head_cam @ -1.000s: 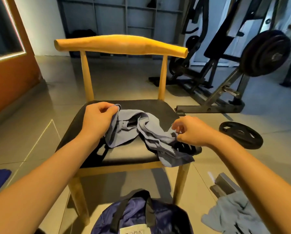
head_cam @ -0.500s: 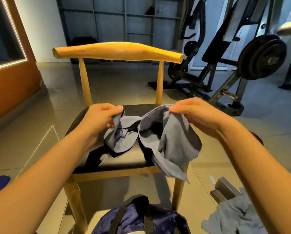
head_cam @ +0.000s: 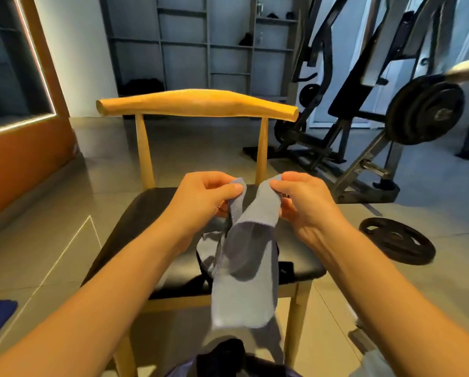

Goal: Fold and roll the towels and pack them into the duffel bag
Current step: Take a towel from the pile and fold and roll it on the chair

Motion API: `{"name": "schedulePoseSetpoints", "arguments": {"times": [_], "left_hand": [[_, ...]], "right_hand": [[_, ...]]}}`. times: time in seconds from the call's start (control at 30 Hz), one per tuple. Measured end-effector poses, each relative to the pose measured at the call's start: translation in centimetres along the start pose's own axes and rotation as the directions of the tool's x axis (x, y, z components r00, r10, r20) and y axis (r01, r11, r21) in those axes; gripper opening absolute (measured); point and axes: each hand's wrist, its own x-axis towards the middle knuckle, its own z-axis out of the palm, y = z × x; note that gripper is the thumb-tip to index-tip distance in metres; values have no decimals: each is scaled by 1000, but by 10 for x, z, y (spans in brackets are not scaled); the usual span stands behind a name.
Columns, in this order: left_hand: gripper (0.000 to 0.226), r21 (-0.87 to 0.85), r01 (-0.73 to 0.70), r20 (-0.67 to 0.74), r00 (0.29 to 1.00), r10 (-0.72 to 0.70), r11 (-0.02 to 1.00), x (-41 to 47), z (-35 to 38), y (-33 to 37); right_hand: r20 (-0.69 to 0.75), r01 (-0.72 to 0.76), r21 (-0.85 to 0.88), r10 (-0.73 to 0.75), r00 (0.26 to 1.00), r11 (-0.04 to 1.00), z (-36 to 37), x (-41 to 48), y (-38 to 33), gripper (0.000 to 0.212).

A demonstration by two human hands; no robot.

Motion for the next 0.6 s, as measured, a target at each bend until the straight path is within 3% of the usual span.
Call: {"name": "schedulePoseSetpoints", "arguments": {"times": [0.1, 0.17, 0.27, 0.37, 0.53, 0.6], "left_hand": [[15, -90, -5, -22, 1000, 3, 996, -5, 2, -9], [17, -111, 5, -40, 999, -9, 994, -8, -1, -15], [17, -214, 72, -83, 992, -92, 974, -11, -7, -21], [15, -268, 147, -45, 985, -165, 952, -11, -11, -21], [18, -249, 172, 53, 985, -164, 953, -18, -12, -13], [19, -224, 168, 64, 985, -158, 960, -17, -15, -14]], "right_hand": [[143, -107, 220, 77, 987, 970, 2, -4, -7, 28], [310, -137, 229, 61, 949, 964, 3, -8, -6, 43], [382, 73, -55, -47, 923, 996, 6, -12, 2, 59], [366, 333, -380, -190, 911, 863, 13, -12, 13, 56], [323, 522, -549, -410, 853, 653, 15, -5, 22, 14], [359, 573, -575, -448, 818, 584, 13, -3, 17, 20]]}}
